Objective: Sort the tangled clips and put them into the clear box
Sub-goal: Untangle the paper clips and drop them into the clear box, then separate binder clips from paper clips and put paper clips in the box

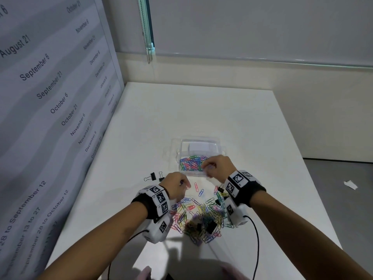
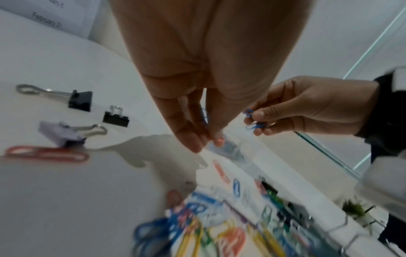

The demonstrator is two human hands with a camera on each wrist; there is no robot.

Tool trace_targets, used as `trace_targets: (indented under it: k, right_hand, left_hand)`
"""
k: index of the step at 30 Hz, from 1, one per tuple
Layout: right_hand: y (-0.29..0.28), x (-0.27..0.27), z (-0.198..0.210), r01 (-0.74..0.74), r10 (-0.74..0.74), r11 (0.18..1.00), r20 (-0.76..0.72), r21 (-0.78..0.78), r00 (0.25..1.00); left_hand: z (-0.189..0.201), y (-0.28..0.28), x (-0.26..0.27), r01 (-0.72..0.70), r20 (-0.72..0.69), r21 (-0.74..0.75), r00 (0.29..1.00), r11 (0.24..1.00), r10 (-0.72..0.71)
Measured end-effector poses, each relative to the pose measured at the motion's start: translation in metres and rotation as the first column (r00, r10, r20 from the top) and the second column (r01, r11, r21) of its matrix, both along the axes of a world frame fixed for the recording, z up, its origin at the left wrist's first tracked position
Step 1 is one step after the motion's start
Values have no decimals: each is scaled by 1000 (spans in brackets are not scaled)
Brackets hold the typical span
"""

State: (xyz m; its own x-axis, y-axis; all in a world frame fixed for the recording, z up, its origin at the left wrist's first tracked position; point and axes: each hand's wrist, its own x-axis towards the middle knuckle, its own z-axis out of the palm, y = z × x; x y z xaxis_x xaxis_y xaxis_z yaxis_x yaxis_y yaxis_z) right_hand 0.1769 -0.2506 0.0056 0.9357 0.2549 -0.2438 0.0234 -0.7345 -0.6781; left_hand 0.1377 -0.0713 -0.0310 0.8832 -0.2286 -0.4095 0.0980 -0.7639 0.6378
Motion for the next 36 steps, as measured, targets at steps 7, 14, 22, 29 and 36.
trace_targets:
  k: [7,14,22,29,36]
  right_hand:
    - [-3,13,-1,85,-84,996,58,-20,995]
    - [-3,-9,-10,29,-28,1000,30,-7,999]
    - [-13,-50,-18,-301,287,948,-127,-107,949]
    - [-25,-81,-37,-484,456,858,-179,-171,872]
    - [-21,-96,-38,-473,400,807,-262,-354,878]
  left_hand:
    - [29,-11,34,-112,69,-119,990,987,121]
    - [29,-21,49,-218,102,-129,967,967,232]
    - [17,-15,40,-170,27,-207,983,964,179]
    - [16,-16,-5,149,45,-145,989,978,-143]
    - [-7,-27,-43,484,-51,149,875,862,-482]
